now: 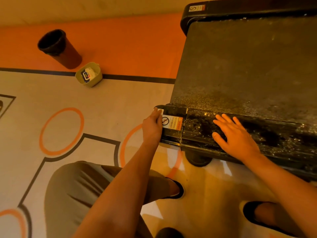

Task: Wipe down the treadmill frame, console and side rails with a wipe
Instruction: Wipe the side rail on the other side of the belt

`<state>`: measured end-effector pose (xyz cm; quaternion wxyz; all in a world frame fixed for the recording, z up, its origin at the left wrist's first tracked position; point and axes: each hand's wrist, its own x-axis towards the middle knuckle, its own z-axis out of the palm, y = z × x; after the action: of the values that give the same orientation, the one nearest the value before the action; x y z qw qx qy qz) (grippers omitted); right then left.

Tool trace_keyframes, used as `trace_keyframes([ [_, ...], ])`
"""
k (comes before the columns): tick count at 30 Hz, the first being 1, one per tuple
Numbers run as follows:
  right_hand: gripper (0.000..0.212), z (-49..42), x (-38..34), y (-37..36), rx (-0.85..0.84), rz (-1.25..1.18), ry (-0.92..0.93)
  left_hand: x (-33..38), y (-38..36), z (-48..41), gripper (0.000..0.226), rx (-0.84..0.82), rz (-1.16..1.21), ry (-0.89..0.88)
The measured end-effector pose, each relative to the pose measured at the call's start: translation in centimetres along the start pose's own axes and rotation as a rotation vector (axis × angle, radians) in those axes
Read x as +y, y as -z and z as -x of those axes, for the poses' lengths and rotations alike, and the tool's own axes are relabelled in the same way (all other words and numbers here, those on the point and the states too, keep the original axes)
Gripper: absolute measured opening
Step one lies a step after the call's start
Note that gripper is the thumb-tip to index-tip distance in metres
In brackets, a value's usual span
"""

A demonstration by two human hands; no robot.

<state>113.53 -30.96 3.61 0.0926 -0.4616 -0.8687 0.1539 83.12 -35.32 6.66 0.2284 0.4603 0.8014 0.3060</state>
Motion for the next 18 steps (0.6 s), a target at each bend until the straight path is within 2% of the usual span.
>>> trace_keyframes([
  [8,0.062,0.0,-0.1,-0.3,0.015,0.031,-0.004,0.4,0.1,-3.4,0.036,-0.022,-0.026,0.019],
  [13,0.064,-0.1,0.0,-0.2,-0.011,0.042,-0.017,-1.5,0.5,-0.3,0.033,-0.035,0.07,0.051],
  [15,0.065,-0.1,-0.1,-0.2,-0.017,0.046,-0.023,-2.4,0.3,1.4,0.04,-0.084,0.095,-0.017],
  [18,0.067,-0.1,-0.2,-0.2,-0.013,0.022,-0.023,-2.6,-0.3,1.2,0.054,-0.199,-0.101,-0.159],
])
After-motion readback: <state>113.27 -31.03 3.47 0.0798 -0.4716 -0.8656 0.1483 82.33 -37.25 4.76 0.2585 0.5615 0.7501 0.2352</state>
